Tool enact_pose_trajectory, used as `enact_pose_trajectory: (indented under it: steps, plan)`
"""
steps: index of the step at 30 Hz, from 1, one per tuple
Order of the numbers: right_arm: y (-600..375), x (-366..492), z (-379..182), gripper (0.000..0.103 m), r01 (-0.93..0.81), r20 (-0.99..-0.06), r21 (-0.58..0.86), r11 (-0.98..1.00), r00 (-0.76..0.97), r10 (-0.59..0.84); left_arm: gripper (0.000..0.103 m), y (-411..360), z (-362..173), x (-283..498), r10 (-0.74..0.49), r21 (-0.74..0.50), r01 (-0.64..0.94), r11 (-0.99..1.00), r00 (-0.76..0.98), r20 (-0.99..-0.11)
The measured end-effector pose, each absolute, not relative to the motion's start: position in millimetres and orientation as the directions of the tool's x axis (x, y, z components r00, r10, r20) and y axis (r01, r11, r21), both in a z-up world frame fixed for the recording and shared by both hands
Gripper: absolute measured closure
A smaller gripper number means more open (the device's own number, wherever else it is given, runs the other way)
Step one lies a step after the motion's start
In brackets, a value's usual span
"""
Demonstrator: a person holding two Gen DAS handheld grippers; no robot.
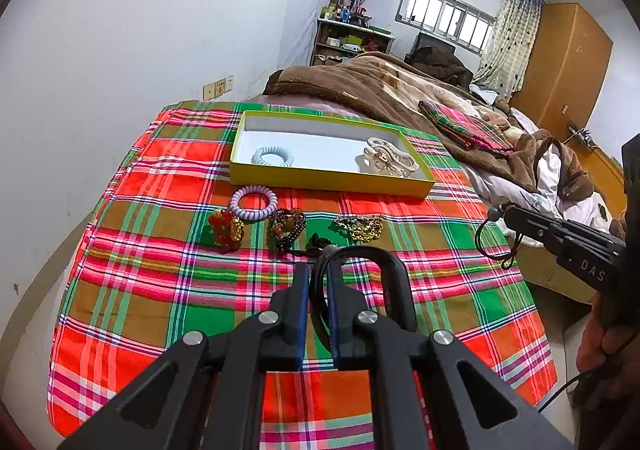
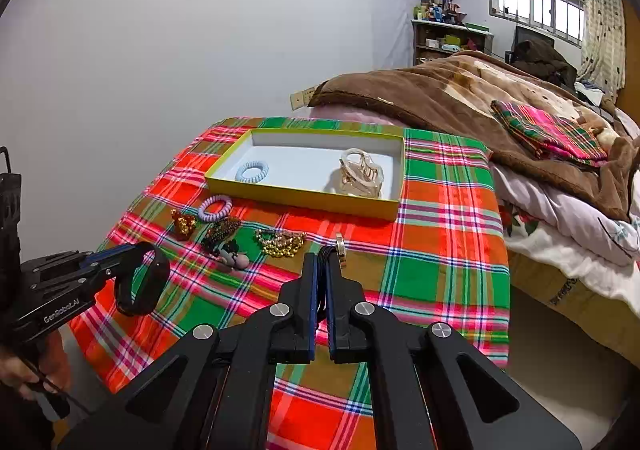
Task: Organize jewelry
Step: 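Carry both held items into the yellow box and open both grippers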
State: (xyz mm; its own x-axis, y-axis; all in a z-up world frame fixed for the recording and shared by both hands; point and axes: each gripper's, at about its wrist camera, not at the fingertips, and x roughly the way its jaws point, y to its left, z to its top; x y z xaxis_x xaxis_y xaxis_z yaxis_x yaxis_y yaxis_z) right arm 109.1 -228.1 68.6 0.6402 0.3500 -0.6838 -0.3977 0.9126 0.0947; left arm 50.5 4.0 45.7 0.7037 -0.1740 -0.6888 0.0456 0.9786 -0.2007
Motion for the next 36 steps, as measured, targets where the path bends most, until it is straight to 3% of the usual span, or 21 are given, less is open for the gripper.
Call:
enact_pose_trajectory:
  steps: [21, 36]
  plan:
    - [-209, 202, 79, 0.100, -0.425, -0.676, 0.082, 0.902, 0.641, 0.364, 0.094, 34, 58, 150, -0.153, -0.175, 0.039, 0.984, 0.691, -0.706]
    - [-166, 299, 50, 0.100, -0.479, -0.706, 0.082, 0.874, 0.591, 0.390, 0.094, 45, 38, 252, -0.122, -0.125, 0.042, 0.991, 0.654, -0.747]
